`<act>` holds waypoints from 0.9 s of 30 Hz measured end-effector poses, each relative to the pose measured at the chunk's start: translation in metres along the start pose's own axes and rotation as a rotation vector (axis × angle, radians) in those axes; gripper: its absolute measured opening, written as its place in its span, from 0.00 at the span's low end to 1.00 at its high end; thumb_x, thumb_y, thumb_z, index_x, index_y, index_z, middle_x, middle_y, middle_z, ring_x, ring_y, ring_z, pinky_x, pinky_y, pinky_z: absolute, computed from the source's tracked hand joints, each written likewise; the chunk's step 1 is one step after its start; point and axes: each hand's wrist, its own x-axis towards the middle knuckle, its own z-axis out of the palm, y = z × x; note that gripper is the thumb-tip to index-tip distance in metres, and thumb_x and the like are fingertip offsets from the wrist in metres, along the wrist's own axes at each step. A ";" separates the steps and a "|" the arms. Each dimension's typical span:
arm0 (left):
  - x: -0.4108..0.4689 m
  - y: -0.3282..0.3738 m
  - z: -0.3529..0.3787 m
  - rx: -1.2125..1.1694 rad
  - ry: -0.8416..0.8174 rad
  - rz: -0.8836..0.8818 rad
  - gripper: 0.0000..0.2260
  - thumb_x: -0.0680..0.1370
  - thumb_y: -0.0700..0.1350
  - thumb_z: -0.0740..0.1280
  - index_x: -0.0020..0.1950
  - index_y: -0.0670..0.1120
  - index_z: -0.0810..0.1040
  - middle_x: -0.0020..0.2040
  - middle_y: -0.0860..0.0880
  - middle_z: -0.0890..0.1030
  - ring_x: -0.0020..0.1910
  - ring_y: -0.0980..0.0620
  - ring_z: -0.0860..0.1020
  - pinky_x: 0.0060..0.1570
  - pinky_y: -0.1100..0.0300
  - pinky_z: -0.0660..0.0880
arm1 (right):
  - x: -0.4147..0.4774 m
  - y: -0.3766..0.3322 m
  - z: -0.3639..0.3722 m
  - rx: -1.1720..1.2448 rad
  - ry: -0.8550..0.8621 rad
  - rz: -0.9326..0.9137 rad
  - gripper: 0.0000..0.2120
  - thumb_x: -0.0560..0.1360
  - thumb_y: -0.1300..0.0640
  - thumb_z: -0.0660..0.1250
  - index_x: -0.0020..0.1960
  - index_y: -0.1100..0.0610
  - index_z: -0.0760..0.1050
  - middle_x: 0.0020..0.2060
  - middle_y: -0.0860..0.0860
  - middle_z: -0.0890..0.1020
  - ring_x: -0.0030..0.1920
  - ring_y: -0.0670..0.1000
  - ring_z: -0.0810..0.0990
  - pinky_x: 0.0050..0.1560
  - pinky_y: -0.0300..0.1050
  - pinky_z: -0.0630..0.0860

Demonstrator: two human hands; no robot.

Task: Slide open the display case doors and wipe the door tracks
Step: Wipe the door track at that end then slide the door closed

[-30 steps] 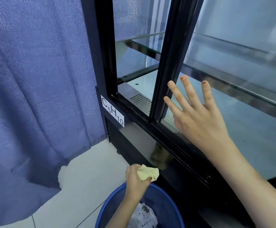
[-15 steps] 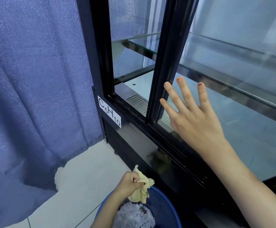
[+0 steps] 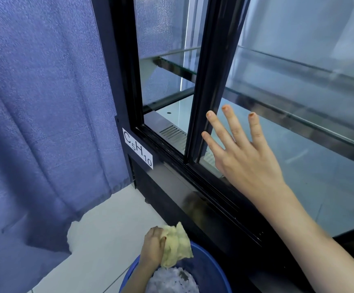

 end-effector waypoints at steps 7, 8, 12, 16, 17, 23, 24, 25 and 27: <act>-0.027 0.117 -0.059 -0.398 0.633 0.310 0.10 0.78 0.38 0.57 0.55 0.46 0.73 0.55 0.48 0.73 0.58 0.56 0.72 0.60 0.62 0.69 | 0.000 -0.001 -0.002 0.024 0.005 0.017 0.20 0.77 0.55 0.56 0.69 0.53 0.71 0.73 0.58 0.63 0.72 0.62 0.61 0.71 0.64 0.46; -0.025 0.144 -0.078 -0.438 0.673 0.441 0.12 0.77 0.40 0.54 0.57 0.47 0.72 0.57 0.49 0.72 0.60 0.60 0.70 0.62 0.67 0.65 | 0.001 -0.001 -0.002 0.028 0.008 0.019 0.20 0.78 0.55 0.56 0.68 0.54 0.71 0.73 0.58 0.63 0.72 0.61 0.62 0.71 0.63 0.47; -0.002 0.222 -0.130 -0.244 0.607 0.799 0.20 0.79 0.41 0.53 0.72 0.44 0.61 0.73 0.49 0.61 0.73 0.53 0.57 0.72 0.59 0.53 | -0.002 0.001 -0.004 0.049 0.034 0.039 0.19 0.80 0.59 0.51 0.67 0.61 0.72 0.72 0.59 0.65 0.72 0.60 0.61 0.72 0.60 0.49; 0.029 0.232 -0.118 0.164 0.503 0.852 0.31 0.78 0.54 0.50 0.75 0.52 0.34 0.75 0.55 0.35 0.75 0.50 0.39 0.70 0.41 0.45 | -0.001 0.006 -0.010 0.191 0.105 0.127 0.19 0.80 0.65 0.49 0.61 0.66 0.76 0.66 0.62 0.73 0.68 0.62 0.65 0.70 0.55 0.54; 0.033 0.230 -0.115 0.227 0.521 0.826 0.34 0.77 0.56 0.50 0.74 0.50 0.32 0.76 0.52 0.35 0.75 0.48 0.40 0.67 0.36 0.48 | -0.003 0.007 -0.011 0.198 0.107 0.138 0.19 0.80 0.65 0.49 0.60 0.66 0.77 0.65 0.62 0.74 0.68 0.62 0.65 0.70 0.54 0.54; 0.048 0.228 -0.119 0.358 0.592 0.789 0.38 0.74 0.61 0.49 0.75 0.46 0.34 0.76 0.49 0.34 0.75 0.49 0.38 0.62 0.33 0.54 | -0.021 0.013 -0.017 0.122 0.076 0.171 0.17 0.80 0.61 0.53 0.62 0.60 0.76 0.69 0.59 0.69 0.71 0.59 0.62 0.72 0.55 0.51; 0.050 0.228 -0.122 0.367 0.583 0.782 0.38 0.74 0.62 0.48 0.75 0.46 0.34 0.76 0.48 0.37 0.75 0.49 0.39 0.62 0.33 0.55 | -0.023 0.015 -0.018 0.119 0.082 0.187 0.16 0.78 0.60 0.57 0.62 0.59 0.76 0.70 0.59 0.68 0.72 0.60 0.61 0.72 0.55 0.51; 0.051 0.227 -0.125 0.383 0.571 0.776 0.37 0.75 0.62 0.47 0.75 0.46 0.34 0.76 0.49 0.40 0.75 0.49 0.39 0.62 0.33 0.56 | -0.024 0.015 -0.019 0.114 0.088 0.203 0.16 0.77 0.59 0.59 0.62 0.58 0.76 0.71 0.58 0.67 0.73 0.61 0.59 0.72 0.56 0.51; 0.057 0.224 -0.133 0.417 0.563 0.765 0.35 0.76 0.63 0.45 0.75 0.46 0.35 0.75 0.50 0.44 0.75 0.49 0.40 0.62 0.34 0.55 | -0.026 0.016 -0.020 0.087 0.098 0.221 0.16 0.75 0.59 0.60 0.62 0.57 0.76 0.71 0.57 0.66 0.73 0.61 0.57 0.72 0.59 0.50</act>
